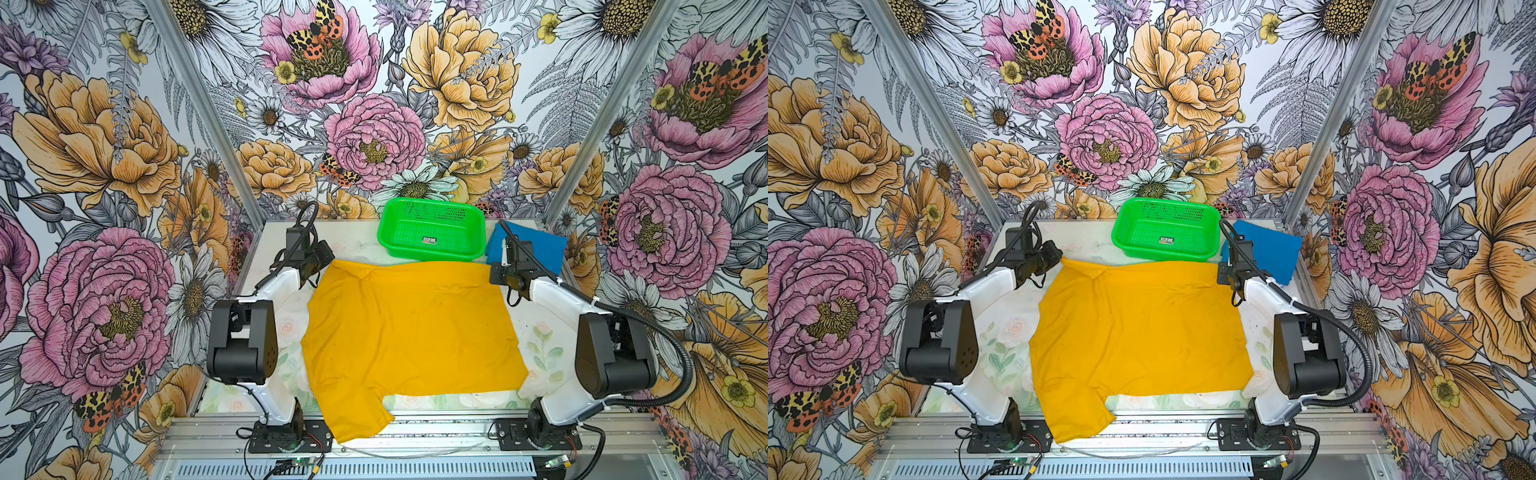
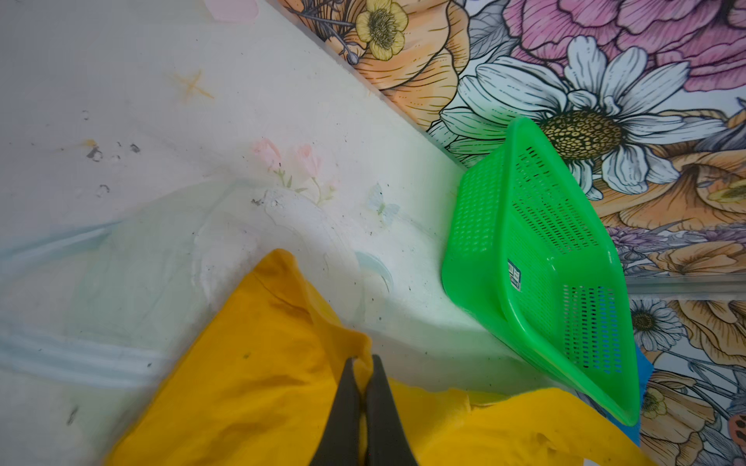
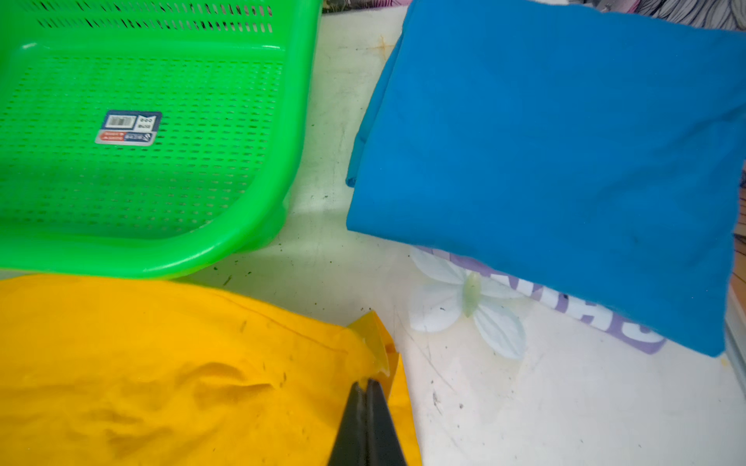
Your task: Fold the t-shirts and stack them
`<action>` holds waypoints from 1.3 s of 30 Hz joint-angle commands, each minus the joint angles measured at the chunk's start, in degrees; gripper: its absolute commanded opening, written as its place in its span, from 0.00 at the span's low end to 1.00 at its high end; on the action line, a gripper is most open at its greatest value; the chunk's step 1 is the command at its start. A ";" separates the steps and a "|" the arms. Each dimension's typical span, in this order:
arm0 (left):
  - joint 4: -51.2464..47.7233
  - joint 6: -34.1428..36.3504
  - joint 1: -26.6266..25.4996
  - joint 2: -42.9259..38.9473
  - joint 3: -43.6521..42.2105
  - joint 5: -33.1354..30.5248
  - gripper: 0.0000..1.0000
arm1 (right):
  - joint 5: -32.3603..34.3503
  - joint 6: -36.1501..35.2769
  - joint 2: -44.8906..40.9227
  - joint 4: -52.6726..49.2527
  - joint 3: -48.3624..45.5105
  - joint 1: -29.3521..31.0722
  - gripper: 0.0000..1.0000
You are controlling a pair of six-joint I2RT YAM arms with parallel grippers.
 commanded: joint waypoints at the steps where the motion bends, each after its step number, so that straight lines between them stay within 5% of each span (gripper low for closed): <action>1: 0.48 -1.68 -0.68 -5.80 -5.78 -2.28 0.00 | -3.68 1.42 -4.56 2.16 -3.84 -1.09 0.00; 15: -11.39 -5.89 -4.29 -34.21 -27.20 -8.73 0.00 | -7.91 8.83 -9.43 4.49 -13.75 -3.93 0.00; 37: -19.85 -7.09 -5.91 -45.28 -31.33 -7.99 0.00 | -6.93 8.08 -17.12 3.75 -18.86 -4.00 0.01; 38: -20.20 -6.94 -5.96 -45.70 -31.00 -7.07 0.04 | -6.05 8.11 -17.60 3.47 -19.03 -4.01 0.06; 39: -20.66 -6.53 -6.13 -46.47 -30.45 -6.46 0.26 | -5.13 8.10 -18.74 3.15 -19.18 -4.18 0.12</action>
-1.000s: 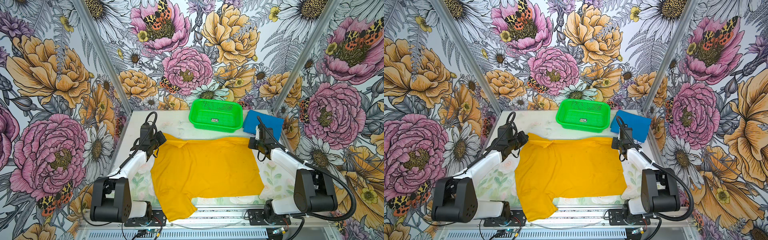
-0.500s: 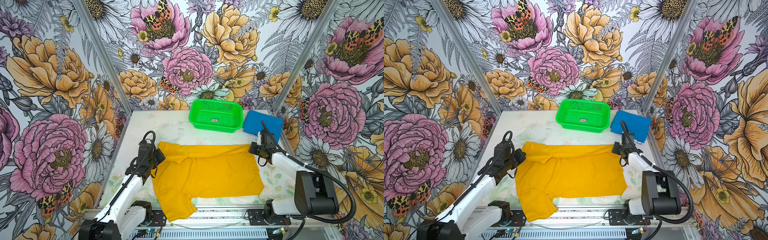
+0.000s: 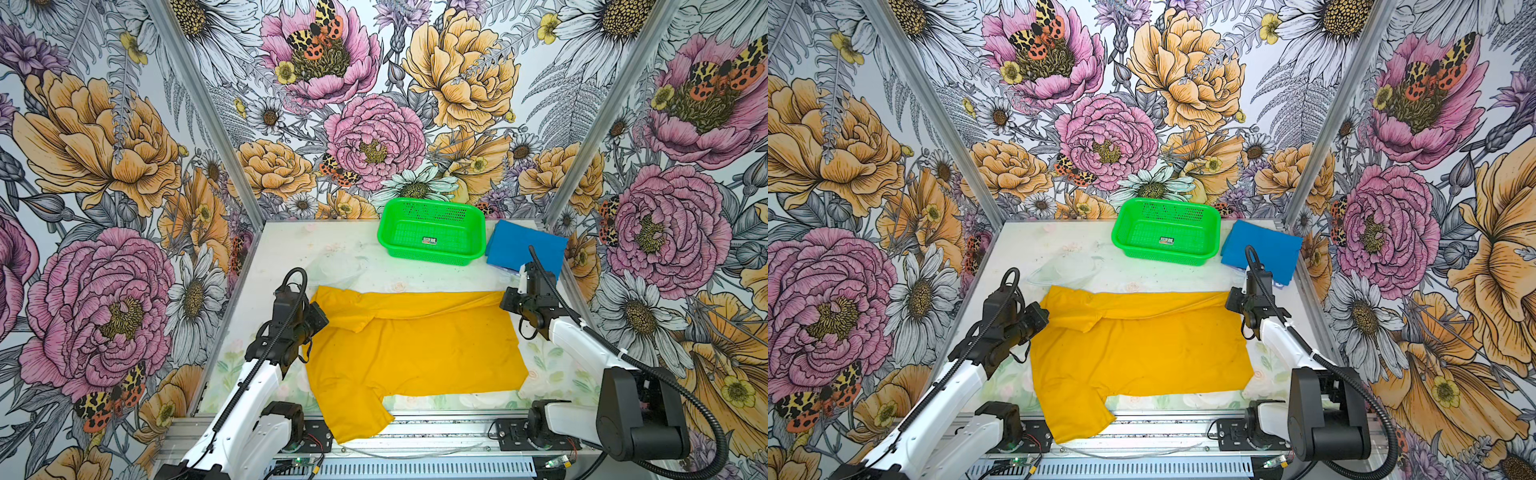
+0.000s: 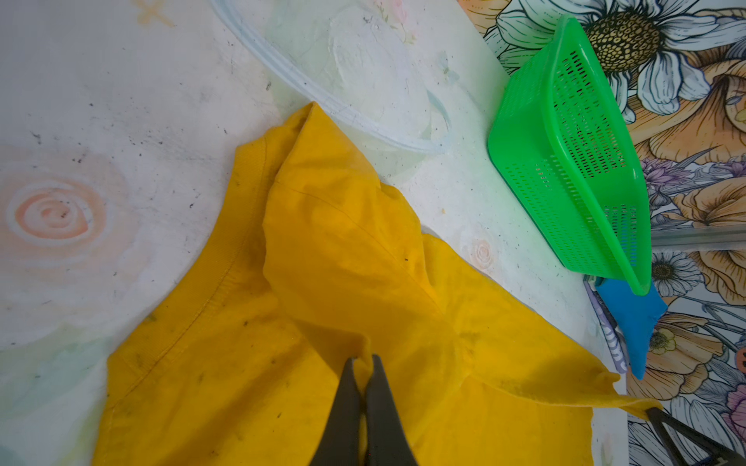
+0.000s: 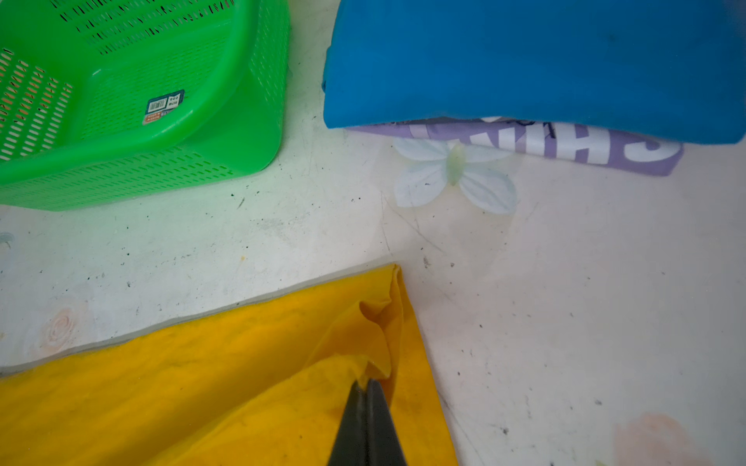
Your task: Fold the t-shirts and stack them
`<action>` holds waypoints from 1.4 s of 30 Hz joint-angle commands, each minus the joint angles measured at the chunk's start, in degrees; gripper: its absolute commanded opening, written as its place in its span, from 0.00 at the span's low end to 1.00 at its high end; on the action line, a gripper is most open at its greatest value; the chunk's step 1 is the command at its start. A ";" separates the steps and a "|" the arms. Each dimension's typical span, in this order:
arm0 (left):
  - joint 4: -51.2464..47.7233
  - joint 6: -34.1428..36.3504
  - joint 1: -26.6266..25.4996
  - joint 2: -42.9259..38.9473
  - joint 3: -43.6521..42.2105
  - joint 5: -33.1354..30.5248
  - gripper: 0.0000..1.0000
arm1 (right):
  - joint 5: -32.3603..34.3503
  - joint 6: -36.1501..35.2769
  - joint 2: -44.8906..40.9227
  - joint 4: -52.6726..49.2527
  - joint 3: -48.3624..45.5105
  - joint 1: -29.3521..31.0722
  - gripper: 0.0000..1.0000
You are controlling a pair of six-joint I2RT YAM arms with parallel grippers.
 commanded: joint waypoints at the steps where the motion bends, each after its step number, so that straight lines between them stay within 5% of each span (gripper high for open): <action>1: -2.48 0.36 -1.03 -2.53 1.34 1.40 0.46 | 3.17 -0.76 -3.82 0.11 -0.86 -0.58 0.20; 3: -5.03 1.90 -1.59 -4.11 4.08 -0.45 0.92 | 3.22 -0.88 -6.59 -0.79 -0.43 -1.34 0.49; 4: -5.67 2.77 -1.45 -4.05 5.39 -0.53 0.99 | 2.66 -1.07 -6.86 -1.50 0.56 -1.70 0.57; 9: -5.66 6.49 2.56 5.05 11.80 6.92 0.99 | -4.68 -2.42 4.11 -10.69 11.50 -2.67 0.74; 19: 2.03 7.12 4.59 19.84 14.94 11.25 0.99 | -11.92 -2.33 21.51 -13.39 20.37 -2.89 0.73; 24: 5.51 5.92 4.04 22.59 14.30 12.07 0.99 | -16.75 -3.21 24.58 -13.84 23.66 -0.13 0.75; 37: 8.62 5.71 3.93 24.77 13.31 13.71 0.99 | -13.96 -1.90 29.47 -14.95 24.81 10.33 0.78; 42: 8.93 5.89 3.97 24.85 13.19 13.90 0.99 | -12.48 -2.01 24.14 -18.48 20.34 12.13 0.81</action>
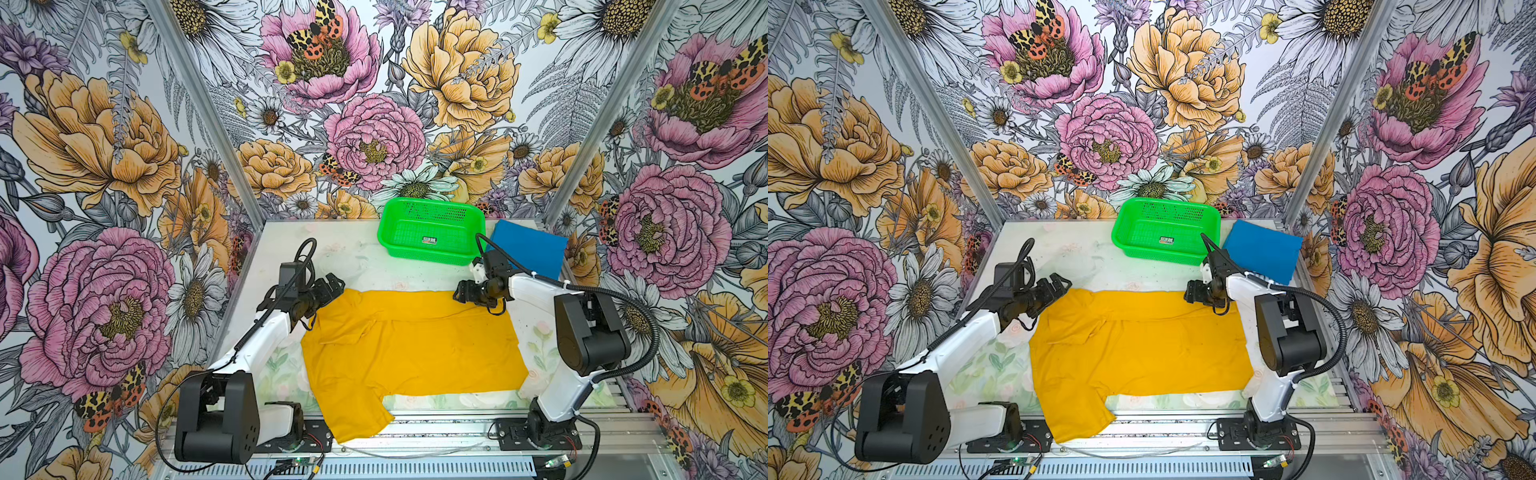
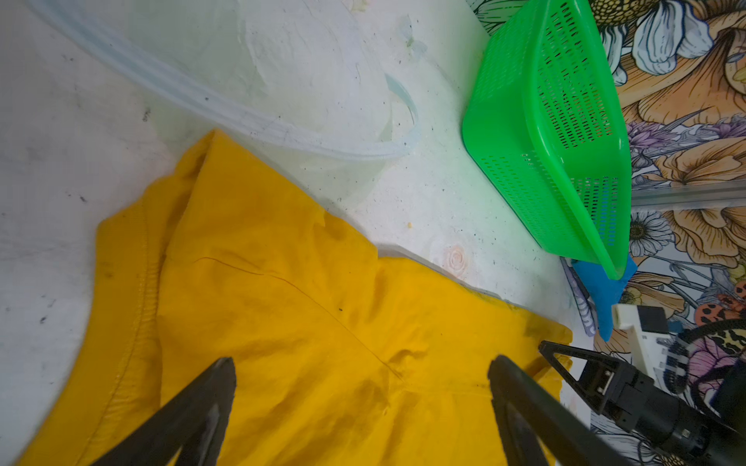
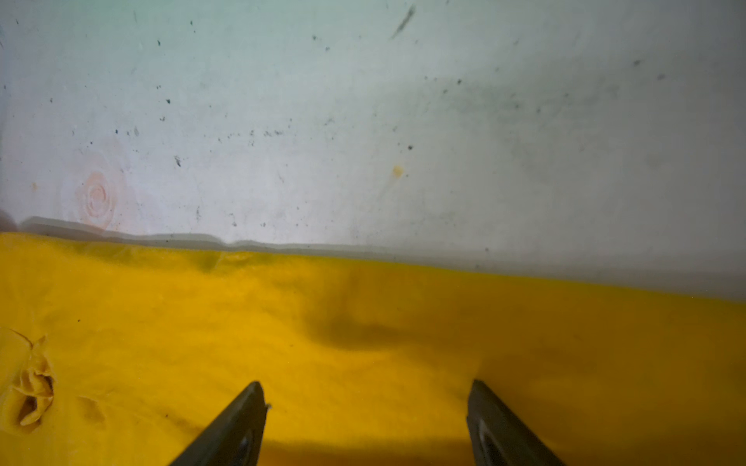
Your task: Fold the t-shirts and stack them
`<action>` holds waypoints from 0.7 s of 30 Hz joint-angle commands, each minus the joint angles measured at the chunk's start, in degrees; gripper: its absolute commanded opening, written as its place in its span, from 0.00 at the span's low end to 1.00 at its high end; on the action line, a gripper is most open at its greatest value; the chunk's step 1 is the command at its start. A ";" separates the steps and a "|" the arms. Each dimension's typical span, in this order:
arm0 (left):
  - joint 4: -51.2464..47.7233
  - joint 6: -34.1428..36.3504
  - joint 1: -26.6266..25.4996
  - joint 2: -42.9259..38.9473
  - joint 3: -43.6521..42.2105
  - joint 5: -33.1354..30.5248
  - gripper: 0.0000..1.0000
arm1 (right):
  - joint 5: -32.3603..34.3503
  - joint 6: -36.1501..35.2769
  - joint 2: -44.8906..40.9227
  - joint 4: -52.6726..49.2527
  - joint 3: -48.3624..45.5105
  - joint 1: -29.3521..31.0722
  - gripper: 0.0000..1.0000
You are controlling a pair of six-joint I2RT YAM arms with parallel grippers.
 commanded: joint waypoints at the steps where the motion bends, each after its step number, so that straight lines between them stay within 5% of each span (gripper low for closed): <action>1: 2.24 -0.26 -0.32 0.29 -0.03 1.31 0.99 | 1.79 0.11 -5.85 -3.21 -3.82 1.44 0.81; 13: 2.79 -0.54 -1.60 0.79 0.25 1.51 0.99 | 5.12 3.64 -26.32 -9.57 -16.21 3.12 0.83; 21: -1.73 -1.57 -0.48 2.58 -0.24 -2.31 0.99 | 11.32 3.33 -19.60 -8.21 -9.30 -0.71 0.86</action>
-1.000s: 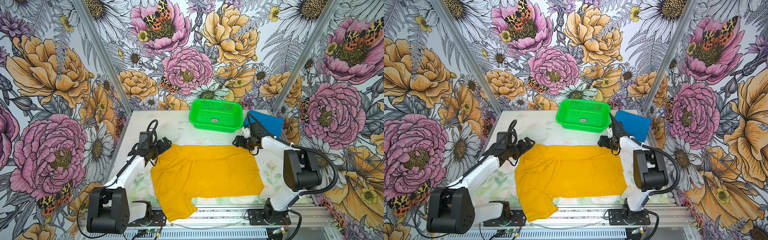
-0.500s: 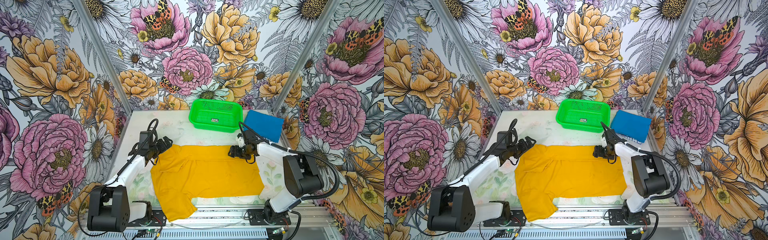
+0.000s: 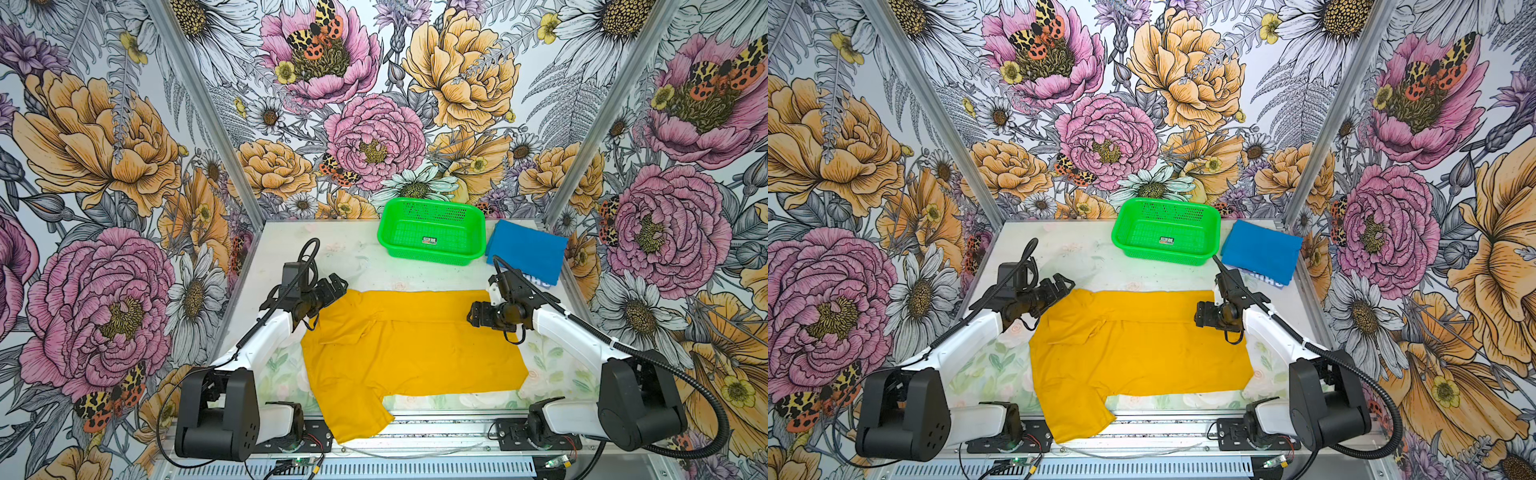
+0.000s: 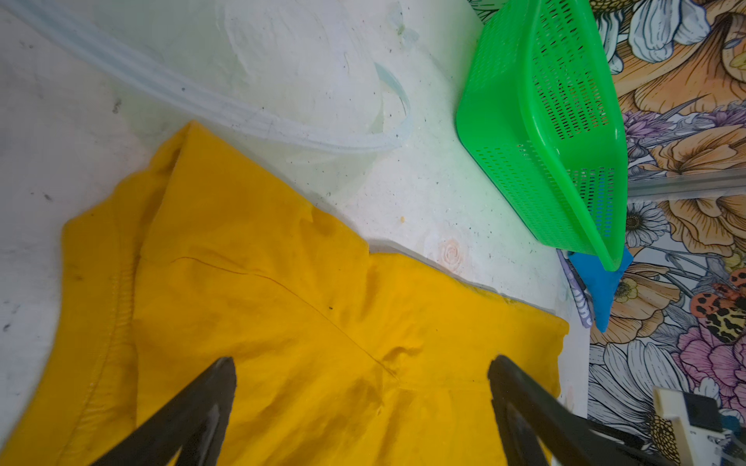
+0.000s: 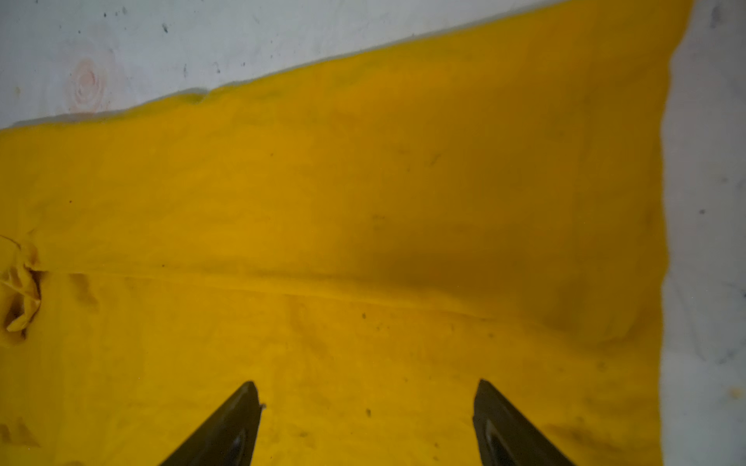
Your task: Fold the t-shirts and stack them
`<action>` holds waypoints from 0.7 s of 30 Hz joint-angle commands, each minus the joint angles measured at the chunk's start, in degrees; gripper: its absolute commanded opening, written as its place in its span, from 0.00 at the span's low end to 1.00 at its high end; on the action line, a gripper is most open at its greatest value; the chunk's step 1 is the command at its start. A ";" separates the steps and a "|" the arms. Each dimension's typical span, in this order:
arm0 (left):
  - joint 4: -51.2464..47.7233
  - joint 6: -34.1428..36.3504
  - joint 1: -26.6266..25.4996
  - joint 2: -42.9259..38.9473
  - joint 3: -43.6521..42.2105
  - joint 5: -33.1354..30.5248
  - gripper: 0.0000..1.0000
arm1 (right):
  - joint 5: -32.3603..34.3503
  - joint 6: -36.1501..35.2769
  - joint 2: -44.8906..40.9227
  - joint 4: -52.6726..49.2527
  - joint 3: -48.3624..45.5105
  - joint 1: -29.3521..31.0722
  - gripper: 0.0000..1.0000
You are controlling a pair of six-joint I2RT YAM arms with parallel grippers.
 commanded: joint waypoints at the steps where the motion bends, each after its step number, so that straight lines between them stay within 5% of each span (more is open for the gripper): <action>1: -2.10 -0.99 0.84 1.43 -0.41 -2.21 0.99 | 4.10 0.15 3.63 1.89 3.82 -2.73 0.87; 11: -3.20 -1.96 4.16 6.14 -0.61 -7.61 0.99 | 2.27 -2.09 15.80 6.91 10.40 -11.74 0.93; 17: -2.32 -3.22 6.47 12.58 4.80 -10.31 0.97 | 0.22 -2.52 23.98 9.24 16.15 -14.49 0.86; 21: -1.17 -3.68 8.56 16.91 8.08 -10.54 0.94 | -2.42 -2.62 28.57 9.49 19.90 -15.94 0.72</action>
